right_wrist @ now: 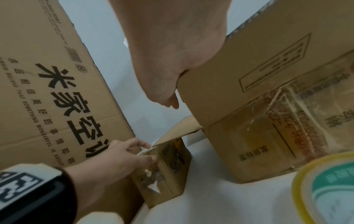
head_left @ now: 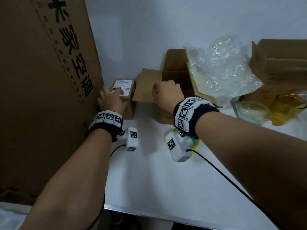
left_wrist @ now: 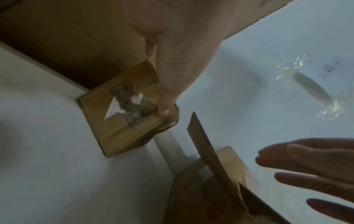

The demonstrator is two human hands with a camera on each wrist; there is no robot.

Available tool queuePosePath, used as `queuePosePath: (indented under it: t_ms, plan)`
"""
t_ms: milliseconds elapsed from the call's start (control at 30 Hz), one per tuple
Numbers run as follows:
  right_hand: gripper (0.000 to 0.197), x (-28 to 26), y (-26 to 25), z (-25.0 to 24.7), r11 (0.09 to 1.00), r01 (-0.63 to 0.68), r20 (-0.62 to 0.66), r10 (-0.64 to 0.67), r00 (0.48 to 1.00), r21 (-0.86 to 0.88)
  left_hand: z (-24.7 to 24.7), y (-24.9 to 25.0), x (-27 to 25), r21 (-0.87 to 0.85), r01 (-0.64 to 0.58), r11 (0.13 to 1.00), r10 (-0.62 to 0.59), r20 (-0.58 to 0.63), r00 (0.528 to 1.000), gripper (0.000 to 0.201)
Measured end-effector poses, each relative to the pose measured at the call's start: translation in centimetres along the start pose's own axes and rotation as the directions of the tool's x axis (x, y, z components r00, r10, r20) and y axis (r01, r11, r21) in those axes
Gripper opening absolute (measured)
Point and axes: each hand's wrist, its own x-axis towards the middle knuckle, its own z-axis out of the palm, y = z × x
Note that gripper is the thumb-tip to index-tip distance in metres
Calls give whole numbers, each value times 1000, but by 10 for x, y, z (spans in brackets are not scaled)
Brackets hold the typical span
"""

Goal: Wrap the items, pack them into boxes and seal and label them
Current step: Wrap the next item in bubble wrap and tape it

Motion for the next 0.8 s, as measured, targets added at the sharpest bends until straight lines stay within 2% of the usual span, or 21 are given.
queuePosePath:
  t_ms: [100,333,533,600,667,800]
  plan:
    - [27,-5,-1,5,1000,-3,7,3,1000,-3,3,9,10,-36,37,999,-34,71,997,38]
    - [30,-4,-1,3,1000,-13,-19,14,1000,26,11,23,12,-215,23,976,35,260,965,55]
    - [31,-15,6,-1,996,-16,-70,21,997,83,-4,30,-3,-461,105,881,-55,120,991,61]
    - [32,-20,11,-5,995,-22,-86,31,996,101,-15,39,-7,-490,32,871,-24,22,999,60]
    - [33,-28,19,-12,991,-35,-101,48,994,128,-25,51,-12,-454,-85,887,60,-69,996,56]
    - [36,-45,40,-33,981,-63,-132,88,987,183,-38,76,-26,-308,-282,909,264,-99,959,53]
